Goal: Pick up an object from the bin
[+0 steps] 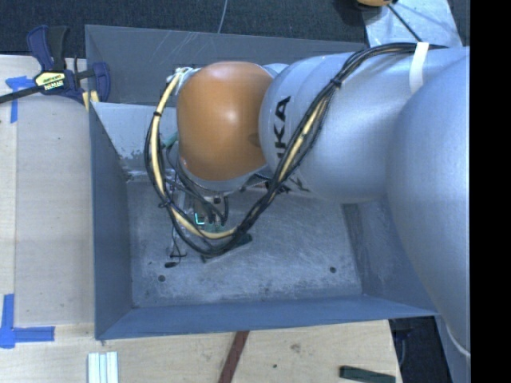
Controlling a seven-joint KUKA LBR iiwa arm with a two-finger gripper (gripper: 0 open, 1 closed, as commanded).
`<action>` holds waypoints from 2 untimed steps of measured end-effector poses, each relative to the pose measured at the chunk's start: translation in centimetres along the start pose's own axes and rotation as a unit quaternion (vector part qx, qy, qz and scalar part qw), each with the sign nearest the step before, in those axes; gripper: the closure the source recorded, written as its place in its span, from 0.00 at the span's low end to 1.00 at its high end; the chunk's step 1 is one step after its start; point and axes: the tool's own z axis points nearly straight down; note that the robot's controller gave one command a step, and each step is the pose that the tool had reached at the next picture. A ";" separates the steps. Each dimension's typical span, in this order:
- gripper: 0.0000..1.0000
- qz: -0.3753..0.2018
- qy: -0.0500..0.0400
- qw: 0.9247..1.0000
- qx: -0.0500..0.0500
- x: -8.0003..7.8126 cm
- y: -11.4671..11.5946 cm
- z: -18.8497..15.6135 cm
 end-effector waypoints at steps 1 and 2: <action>1.00 0.002 -0.003 1.000 -0.001 -0.2 -0.1 -0.3; 1.00 0.002 -0.003 1.000 -0.001 -0.2 -0.1 -0.3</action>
Offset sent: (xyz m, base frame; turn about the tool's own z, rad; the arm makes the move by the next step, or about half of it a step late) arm 0.0000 0.0000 0.0000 0.0000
